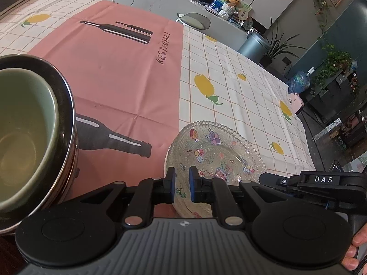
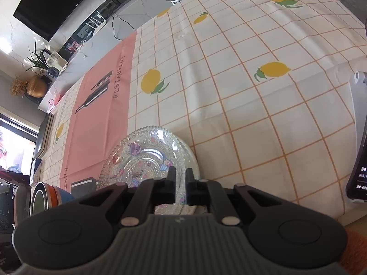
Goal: Organize plates and bowls
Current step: 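Lift and carry the second glass plate toward the bowl stack, then lower the glass plate onto the table and open the left gripper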
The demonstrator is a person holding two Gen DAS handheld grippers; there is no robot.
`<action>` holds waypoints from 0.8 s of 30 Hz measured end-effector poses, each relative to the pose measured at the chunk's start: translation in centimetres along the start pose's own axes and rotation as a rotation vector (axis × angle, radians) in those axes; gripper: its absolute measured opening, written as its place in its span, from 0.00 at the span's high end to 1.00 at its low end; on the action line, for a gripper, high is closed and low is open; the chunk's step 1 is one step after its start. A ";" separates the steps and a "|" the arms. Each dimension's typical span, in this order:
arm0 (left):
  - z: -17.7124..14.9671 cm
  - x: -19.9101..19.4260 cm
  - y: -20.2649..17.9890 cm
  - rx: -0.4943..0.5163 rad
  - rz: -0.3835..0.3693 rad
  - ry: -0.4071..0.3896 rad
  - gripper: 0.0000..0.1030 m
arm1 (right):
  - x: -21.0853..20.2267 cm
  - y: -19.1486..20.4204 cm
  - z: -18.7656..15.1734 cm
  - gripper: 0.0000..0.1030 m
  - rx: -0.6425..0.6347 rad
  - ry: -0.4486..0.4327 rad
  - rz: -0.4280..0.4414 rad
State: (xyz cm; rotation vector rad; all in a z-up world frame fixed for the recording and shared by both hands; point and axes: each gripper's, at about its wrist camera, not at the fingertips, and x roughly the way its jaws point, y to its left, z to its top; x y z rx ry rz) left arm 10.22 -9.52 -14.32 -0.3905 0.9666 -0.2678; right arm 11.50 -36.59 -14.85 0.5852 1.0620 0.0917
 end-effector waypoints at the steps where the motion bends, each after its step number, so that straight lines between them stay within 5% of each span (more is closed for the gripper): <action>1: 0.0 0.0 -0.1 0.010 0.003 -0.003 0.86 | 0.0 0.1 -0.1 0.94 -0.009 -0.002 -0.007; 24: -1.6 -0.5 -1.9 0.167 0.066 -0.064 0.82 | 0.6 2.3 -1.3 0.93 -0.189 -0.015 -0.159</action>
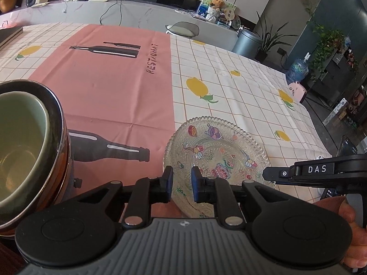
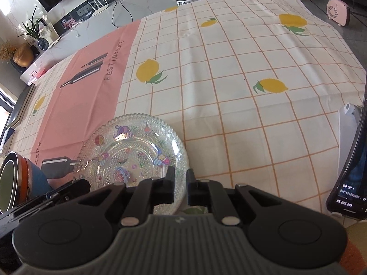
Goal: Organize plates and bowls
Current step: 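Lower the glass plate onto the table and open the left gripper, then grasp the rim of the stacked steel and colored bowls with the left gripper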
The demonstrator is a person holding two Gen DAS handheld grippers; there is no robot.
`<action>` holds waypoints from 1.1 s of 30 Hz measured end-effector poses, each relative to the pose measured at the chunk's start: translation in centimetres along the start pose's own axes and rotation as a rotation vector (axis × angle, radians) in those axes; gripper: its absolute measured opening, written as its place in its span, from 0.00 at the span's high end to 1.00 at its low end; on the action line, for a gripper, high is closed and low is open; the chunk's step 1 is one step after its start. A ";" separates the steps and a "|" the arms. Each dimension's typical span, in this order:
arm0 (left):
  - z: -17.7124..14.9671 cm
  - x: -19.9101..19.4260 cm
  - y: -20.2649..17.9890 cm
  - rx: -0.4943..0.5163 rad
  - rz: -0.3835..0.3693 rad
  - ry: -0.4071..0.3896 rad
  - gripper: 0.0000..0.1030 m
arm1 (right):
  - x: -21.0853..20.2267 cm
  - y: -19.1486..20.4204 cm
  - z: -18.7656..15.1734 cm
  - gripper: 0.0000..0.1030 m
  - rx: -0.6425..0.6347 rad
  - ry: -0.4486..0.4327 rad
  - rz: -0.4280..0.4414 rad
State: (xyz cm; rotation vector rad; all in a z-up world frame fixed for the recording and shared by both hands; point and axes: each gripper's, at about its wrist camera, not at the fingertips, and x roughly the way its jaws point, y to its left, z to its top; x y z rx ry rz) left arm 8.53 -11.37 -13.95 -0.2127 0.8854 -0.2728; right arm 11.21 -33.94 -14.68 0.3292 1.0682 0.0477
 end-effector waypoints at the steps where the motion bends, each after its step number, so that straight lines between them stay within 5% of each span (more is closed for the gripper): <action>1: -0.1 0.0 -0.1 0.009 0.017 -0.002 0.82 | 0.0 0.1 0.0 0.93 -0.005 -0.001 -0.003; 16: -0.6 -0.1 -0.2 -0.001 0.022 0.017 0.77 | -0.1 0.6 -0.3 0.93 -0.045 -0.018 -0.028; 18: -0.6 -0.4 -0.3 -0.005 0.013 0.019 0.72 | -0.4 0.5 -0.3 0.88 -0.036 -0.036 -0.032; 22: -0.4 -1.8 -1.0 0.021 0.021 0.003 0.57 | -1.4 1.5 -0.6 0.64 -0.088 -0.086 -0.070; 29: 0.8 -5.1 -1.6 0.079 0.033 -0.008 0.55 | -2.7 3.9 -1.2 0.60 -0.225 -0.159 -0.171; 33: 1.5 -7.3 -1.1 0.084 0.025 -0.020 0.55 | -3.8 4.8 -1.6 0.57 -0.222 -0.150 -0.158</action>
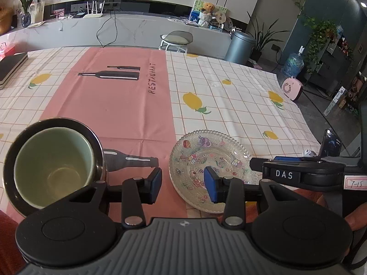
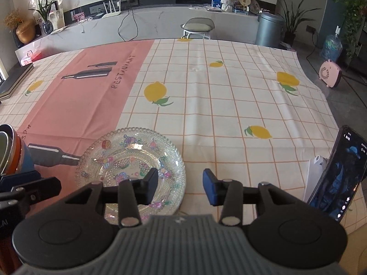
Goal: Organize plates and bowls
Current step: 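Grasp the rim of the stacked steel and colored bowls with the left gripper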
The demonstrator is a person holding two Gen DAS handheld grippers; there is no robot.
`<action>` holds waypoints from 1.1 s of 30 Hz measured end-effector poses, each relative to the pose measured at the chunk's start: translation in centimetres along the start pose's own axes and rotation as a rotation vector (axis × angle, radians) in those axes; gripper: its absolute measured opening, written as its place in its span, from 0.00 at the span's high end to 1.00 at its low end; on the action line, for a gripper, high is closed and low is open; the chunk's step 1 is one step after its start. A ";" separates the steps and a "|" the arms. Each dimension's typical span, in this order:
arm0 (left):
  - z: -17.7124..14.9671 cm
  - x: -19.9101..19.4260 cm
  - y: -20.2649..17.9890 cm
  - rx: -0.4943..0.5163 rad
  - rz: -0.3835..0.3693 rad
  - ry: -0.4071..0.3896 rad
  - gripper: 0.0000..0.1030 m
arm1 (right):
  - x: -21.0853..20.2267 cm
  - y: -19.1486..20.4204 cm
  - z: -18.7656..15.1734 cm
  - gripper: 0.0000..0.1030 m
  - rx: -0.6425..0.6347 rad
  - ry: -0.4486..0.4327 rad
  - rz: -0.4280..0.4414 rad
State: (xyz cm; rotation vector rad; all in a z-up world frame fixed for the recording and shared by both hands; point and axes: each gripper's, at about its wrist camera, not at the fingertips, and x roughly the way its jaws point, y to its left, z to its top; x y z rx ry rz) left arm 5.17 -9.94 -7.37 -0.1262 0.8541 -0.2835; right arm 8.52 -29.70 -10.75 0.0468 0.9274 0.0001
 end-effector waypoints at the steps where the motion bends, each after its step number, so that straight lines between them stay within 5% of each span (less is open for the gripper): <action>1: 0.2 -0.6 0.3 -0.001 -0.001 -0.005 0.55 | -0.3 0.3 -0.1 0.57 0.005 0.005 0.009; 9: 1.9 -6.0 4.6 -0.058 0.008 -0.046 0.43 | -3.9 4.0 -0.3 0.46 0.050 -0.018 0.097; 12: 2.7 -7.8 7.1 -0.101 0.051 -0.066 0.39 | -4.9 6.0 0.1 0.30 0.058 -0.030 0.130; 15: 3.2 -8.6 9.8 -0.134 0.103 -0.063 0.30 | -5.4 8.4 0.6 0.27 0.056 -0.038 0.177; 21: 3.0 -7.2 14.2 -0.183 0.214 0.042 0.30 | -3.5 13.0 1.6 0.27 0.083 0.062 0.276; 33: 1.7 -2.8 18.5 -0.315 0.153 0.198 0.25 | 3.8 17.6 2.0 0.27 0.130 0.338 0.280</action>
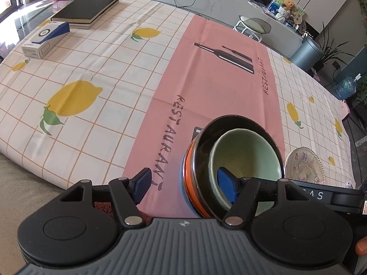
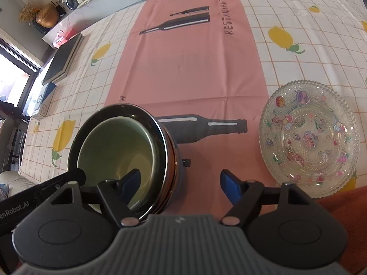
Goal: Organize plates and bowls
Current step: 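Grasp the rim of the stacked steel and colored bowls with the left gripper, then lift and carry the bowl stack over the glass plates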
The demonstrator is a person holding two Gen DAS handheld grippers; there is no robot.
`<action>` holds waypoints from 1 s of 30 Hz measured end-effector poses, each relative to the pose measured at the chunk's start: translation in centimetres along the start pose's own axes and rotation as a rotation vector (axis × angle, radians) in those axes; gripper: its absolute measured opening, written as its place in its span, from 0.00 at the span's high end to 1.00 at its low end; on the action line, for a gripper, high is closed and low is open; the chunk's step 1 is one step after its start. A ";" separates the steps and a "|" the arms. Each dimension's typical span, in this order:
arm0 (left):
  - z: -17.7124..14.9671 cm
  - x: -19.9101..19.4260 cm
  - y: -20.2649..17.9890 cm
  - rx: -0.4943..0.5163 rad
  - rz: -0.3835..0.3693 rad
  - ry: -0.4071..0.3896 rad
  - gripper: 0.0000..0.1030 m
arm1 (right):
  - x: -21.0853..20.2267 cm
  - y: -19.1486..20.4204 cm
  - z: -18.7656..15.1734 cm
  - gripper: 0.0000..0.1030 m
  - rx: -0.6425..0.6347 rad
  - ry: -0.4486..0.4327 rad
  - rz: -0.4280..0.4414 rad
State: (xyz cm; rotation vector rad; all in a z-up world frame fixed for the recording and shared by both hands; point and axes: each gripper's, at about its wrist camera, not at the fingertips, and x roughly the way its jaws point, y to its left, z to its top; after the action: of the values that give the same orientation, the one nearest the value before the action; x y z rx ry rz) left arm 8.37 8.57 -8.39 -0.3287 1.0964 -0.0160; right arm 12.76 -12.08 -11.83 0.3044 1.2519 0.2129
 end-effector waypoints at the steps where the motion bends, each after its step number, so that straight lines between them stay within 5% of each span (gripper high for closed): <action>1: 0.1 0.4 0.1 -0.008 -0.008 0.011 0.25 | 0.4 0.0 0.1 0.27 0.005 0.012 0.004; 14: 0.4 4.4 0.8 -0.084 -0.085 0.136 0.31 | 2.6 -0.9 1.4 0.40 0.065 0.051 0.066; 20: 0.4 4.6 1.0 -0.106 -0.137 0.144 0.42 | 2.8 -1.7 1.2 0.56 0.123 0.079 0.160; 30: 0.2 4.4 0.7 -0.117 -0.132 0.129 0.46 | 3.0 -2.1 0.8 0.57 0.156 0.055 0.184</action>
State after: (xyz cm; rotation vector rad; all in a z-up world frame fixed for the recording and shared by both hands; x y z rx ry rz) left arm 10.47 8.50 -12.34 -0.5100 1.2041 -0.0916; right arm 14.44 -13.21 -15.00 0.5530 1.2980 0.2836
